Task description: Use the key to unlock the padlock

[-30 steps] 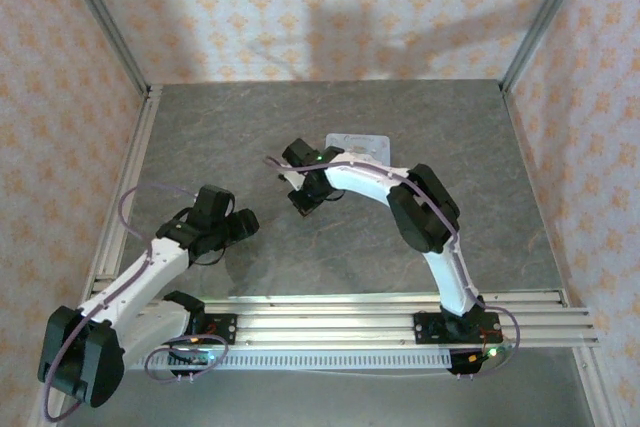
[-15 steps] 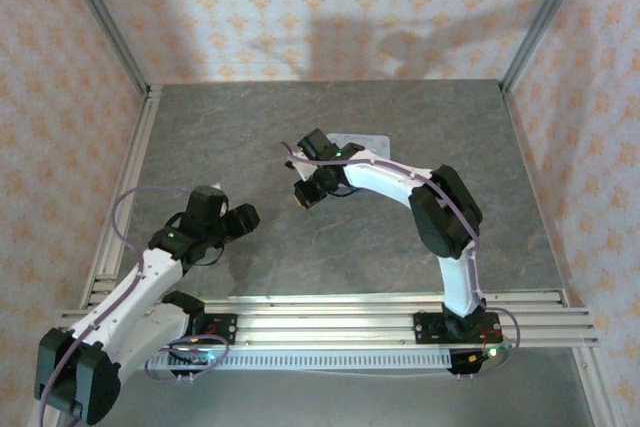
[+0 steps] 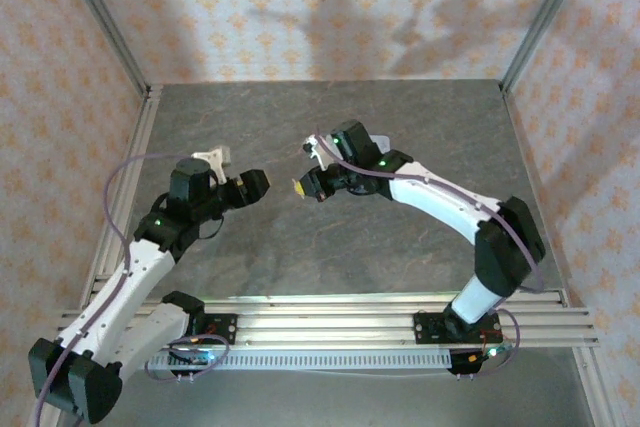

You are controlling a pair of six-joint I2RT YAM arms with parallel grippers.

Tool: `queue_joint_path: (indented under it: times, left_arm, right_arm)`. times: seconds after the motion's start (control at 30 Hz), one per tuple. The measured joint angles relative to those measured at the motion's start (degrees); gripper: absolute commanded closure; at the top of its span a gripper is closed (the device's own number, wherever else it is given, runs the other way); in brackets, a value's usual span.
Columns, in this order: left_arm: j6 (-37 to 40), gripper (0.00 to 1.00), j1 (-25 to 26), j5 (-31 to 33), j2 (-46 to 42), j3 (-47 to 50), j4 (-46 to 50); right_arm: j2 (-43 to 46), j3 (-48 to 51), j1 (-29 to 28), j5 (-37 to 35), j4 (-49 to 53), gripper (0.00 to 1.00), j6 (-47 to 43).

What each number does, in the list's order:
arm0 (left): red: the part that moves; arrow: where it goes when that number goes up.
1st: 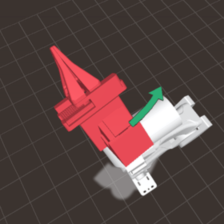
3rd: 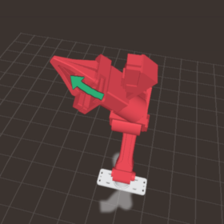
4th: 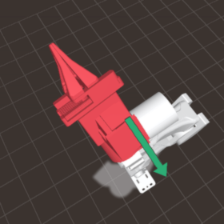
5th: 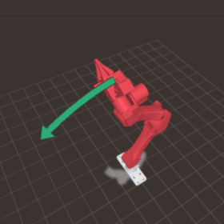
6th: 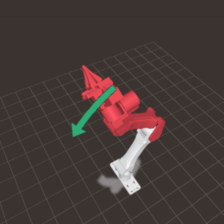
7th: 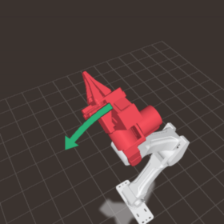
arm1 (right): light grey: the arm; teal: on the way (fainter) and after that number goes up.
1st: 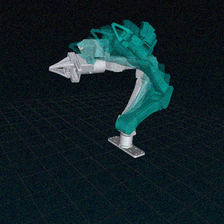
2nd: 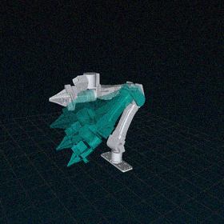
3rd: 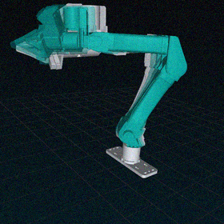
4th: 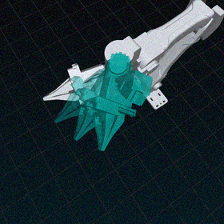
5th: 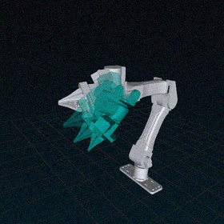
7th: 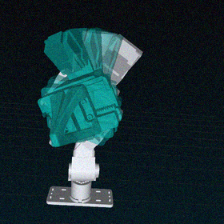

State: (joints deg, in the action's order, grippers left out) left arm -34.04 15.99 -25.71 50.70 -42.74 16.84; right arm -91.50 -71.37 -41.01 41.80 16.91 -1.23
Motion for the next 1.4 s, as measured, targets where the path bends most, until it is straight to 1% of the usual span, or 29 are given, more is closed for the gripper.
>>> queue_joint_path:
  times: [0.13, 0.2, 0.4, 0.5, 0.6, 0.77, 0.87, 1.0, 1.37, 1.4]
  left_arm:
    - [0.0, 0.38, 0.2, -6.2, 3.7, -1.9, -5.1]
    - [-0.3, 0.43, 0.8, -8.2, 5.7, -1.9, -6.9]
    - [-0.4, 0.47, 4.7, -12.7, 10.2, -1.7, -13.4]
    - [-0.8, 0.5, 4.7, -14.0, 10.3, -0.4, -18.2]
    - [-1.7, 0.53, 4.7, -14.7, 10.7, 0.3, -21.1]
    - [-3.3, 0.63, 4.7, -15.5, 11.8, 1.9, -24.9]
    - [-3.9, 0.63, 4.7, -15.7, 12.3, 2.8, -25.9]
    - [-4.5, 0.6, 4.7, -15.7, 12.6, 3.5, -26.8]
    - [-5.2, 0.61, 4.7, -17.3, 14.4, 3.8, -28.2]
    - [-5.2, 0.63, 4.7, -17.4, 14.4, 3.8, -28.2]
  right_arm:
    - [3.3, 2.5, 0.3, 1.9, -2.6, 1.0, 0.7]
    - [4.1, 3.1, 0.6, 2.4, -3.3, 1.0, 0.8]
    - [5.7, 4.3, 1.9, 3.5, -4.4, 1.0, 1.2]
    - [5.8, 4.3, 2.0, 3.5, -4.3, 1.0, 1.2]
    - [5.9, 4.4, 2.0, 3.7, -4.3, 1.0, 1.2]
    - [6.0, 5.4, 2.0, 4.1, -4.5, 1.0, 1.2]
    - [6.0, 5.8, 2.0, 4.3, -4.6, 1.0, 1.2]
    - [6.0, 5.9, 2.0, 4.7, -5.2, 1.0, 1.4]
    - [6.0, 5.9, 2.0, 5.6, -5.9, 1.0, 1.7]
    - [6.0, 5.9, 2.0, 5.7, -6.0, 1.0, 1.9]
